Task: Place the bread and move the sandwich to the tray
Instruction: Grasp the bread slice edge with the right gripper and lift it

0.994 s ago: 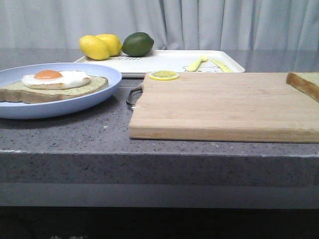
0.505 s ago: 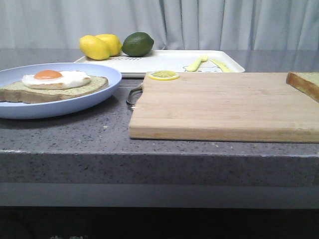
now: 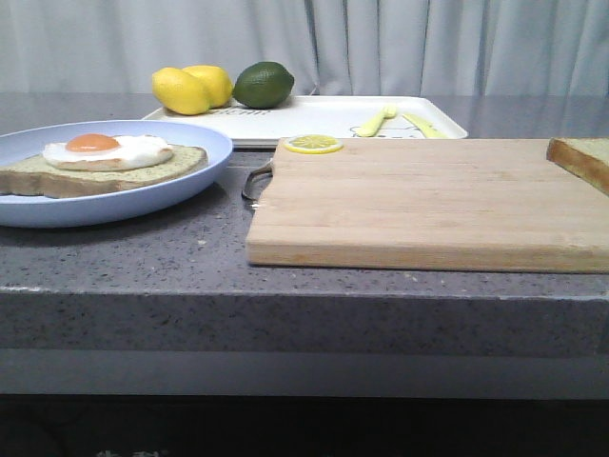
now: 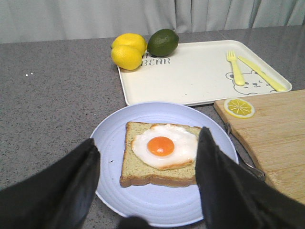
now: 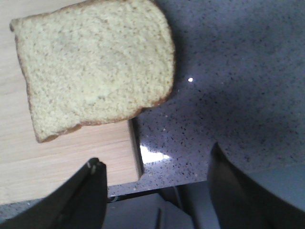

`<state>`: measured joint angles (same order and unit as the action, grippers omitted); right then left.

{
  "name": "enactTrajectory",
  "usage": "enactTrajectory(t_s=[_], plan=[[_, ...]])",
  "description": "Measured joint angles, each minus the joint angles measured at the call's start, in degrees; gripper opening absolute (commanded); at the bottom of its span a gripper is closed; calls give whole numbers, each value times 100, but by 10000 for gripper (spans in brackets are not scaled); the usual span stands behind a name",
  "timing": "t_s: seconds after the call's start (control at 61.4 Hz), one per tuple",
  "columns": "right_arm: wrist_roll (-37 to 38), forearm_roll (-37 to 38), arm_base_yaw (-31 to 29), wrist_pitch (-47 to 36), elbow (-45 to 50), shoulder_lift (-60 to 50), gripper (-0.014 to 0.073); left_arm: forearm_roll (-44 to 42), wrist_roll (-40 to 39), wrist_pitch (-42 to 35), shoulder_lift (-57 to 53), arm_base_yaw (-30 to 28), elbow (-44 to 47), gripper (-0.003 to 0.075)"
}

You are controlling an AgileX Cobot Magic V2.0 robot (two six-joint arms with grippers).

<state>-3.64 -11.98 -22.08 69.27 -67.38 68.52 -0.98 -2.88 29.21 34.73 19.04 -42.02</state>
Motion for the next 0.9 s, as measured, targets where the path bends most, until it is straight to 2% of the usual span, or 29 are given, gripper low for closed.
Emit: enactTrajectory(t_s=[0.147, 0.31, 0.375, 0.57, 0.896], plan=[[-638, -1185, -1122, 73, 0, 225, 412, -25, 2, -163, 0, 0, 0, 437], [-1165, -2086, -1729, 77, 0, 688, 416, -35, 2, -382, 0, 0, 0, 437], [-1267, -2193, -1778, 77, 0, 913, 426, -35, 2, -382, 0, 0, 0, 437], [-1721, -2629, -1776, 77, 0, 1643, 530, -42, 2, -382, 6, 0, 0, 437], [-2595, -3310, -1776, 46, 0, 2324, 527, -42, 2, -382, 14, 0, 0, 437]])
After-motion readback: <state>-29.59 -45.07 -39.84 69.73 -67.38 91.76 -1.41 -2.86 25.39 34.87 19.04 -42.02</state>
